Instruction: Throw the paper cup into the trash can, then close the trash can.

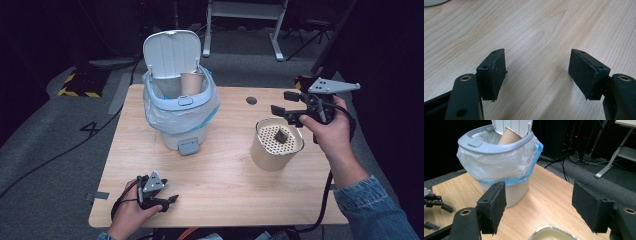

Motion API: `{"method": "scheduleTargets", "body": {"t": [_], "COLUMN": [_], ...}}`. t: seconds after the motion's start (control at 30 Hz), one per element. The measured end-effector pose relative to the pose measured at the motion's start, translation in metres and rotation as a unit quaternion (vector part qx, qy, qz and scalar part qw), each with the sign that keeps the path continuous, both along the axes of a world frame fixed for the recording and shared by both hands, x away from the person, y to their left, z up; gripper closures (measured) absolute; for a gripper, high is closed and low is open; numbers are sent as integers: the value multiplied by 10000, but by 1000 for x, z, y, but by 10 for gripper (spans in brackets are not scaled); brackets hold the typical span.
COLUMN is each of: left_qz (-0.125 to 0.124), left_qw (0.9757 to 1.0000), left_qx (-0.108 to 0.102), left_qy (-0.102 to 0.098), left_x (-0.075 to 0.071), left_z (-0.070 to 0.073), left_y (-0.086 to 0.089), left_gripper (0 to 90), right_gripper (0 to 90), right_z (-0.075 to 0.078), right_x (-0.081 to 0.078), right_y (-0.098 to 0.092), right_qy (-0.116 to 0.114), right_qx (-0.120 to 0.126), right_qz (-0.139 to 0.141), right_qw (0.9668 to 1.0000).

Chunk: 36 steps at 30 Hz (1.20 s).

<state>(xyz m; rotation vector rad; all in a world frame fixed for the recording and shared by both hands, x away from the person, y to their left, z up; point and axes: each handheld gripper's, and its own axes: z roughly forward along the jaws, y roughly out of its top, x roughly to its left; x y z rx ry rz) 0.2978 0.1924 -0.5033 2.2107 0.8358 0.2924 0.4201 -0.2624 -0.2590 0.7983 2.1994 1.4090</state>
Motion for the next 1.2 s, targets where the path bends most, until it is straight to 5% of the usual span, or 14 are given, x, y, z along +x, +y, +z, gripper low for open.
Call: {"method": "scheduleTargets", "body": {"t": [0.53,0.7,0.8,1.0,1.2], "left_qz": [42,163,207,183,63], "left_qw": [9999,9989,9978,9957,9942], "left_qx": [-113,-425,-601,-873,-1016], "left_qy": [-9,-97,-161,-262,-346], "left_x": [-3,-2,0,5,16], "left_z": [9,27,41,68,95], "left_y": [3,11,16,23,30], "left_gripper": [324,340,351,365,386], "right_gripper": [304,482,513,531,562], "right_z": [-34,-58,-76,-108,-128], "right_x": [-51,-73,-82,-95,-104], "right_y": [-52,-66,-73,-86,-94], "right_qy": [118,229,364,663,602], "right_qx": [-181,-416,-505,-291,-210], "right_qz": [-241,-219,-218,-194,-255], "right_qw": [9995,9986,9978,9972,9976]}}
